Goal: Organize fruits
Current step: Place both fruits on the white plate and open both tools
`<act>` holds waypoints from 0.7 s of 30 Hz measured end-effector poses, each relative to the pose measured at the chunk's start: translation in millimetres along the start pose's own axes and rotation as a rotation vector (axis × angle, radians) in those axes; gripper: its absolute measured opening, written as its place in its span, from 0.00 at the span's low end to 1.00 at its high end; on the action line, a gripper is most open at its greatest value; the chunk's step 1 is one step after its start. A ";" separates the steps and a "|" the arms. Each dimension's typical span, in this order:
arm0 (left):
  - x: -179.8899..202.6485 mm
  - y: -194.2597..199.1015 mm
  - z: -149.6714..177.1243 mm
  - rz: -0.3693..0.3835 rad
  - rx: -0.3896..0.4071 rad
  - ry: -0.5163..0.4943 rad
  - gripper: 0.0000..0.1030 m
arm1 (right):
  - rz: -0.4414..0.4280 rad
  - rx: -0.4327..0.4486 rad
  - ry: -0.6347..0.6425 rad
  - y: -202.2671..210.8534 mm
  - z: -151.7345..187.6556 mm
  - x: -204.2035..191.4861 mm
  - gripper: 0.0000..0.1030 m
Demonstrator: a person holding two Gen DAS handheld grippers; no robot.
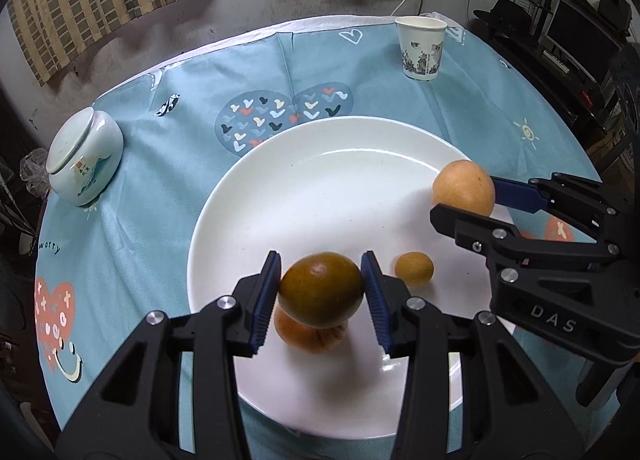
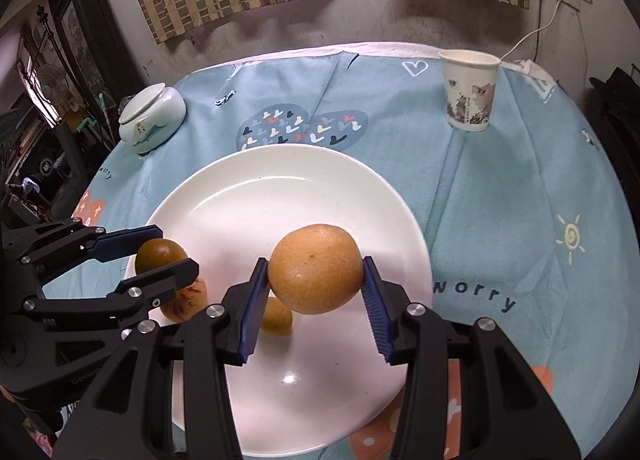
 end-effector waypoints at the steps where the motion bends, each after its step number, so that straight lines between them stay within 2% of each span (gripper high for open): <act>1: -0.3 -0.8 0.0 -0.001 -0.002 0.000 0.41 | -0.002 -0.011 -0.007 -1.4 0.0 0.2 0.45; 5: -1.2 0.2 -1.1 -0.003 0.000 0.003 0.42 | -0.002 -0.030 -0.015 -0.8 0.1 -0.2 0.46; 7: -1.3 4.0 -2.5 0.002 0.008 0.004 0.49 | 0.001 -0.030 -0.012 1.7 0.5 -1.4 0.46; 8: -1.7 6.2 -3.3 -0.002 0.013 0.005 0.54 | 0.004 -0.029 -0.011 3.1 0.8 -1.6 0.48; 9: -2.3 8.1 -3.9 -0.004 0.018 0.006 0.55 | 0.004 -0.024 -0.011 4.6 0.5 -1.8 0.54; 11: -4.3 12.6 -4.0 -0.005 0.024 0.010 0.55 | 0.016 0.000 -0.019 11.6 -1.3 1.1 0.59; 21: -13.5 53.8 -3.3 -0.030 0.089 0.036 0.68 | 0.010 0.055 -0.027 56.4 -1.9 -5.9 0.59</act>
Point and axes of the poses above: each gripper's, at about its wrist camera, not at the fingertips, and y roughly against the way its jaws point, x to its right, z to its underside, the point moved 7 cm from there along -y, roughly the way its jaws point, and after that the axes turned 5 degrees about y, right-handed, at the moved point
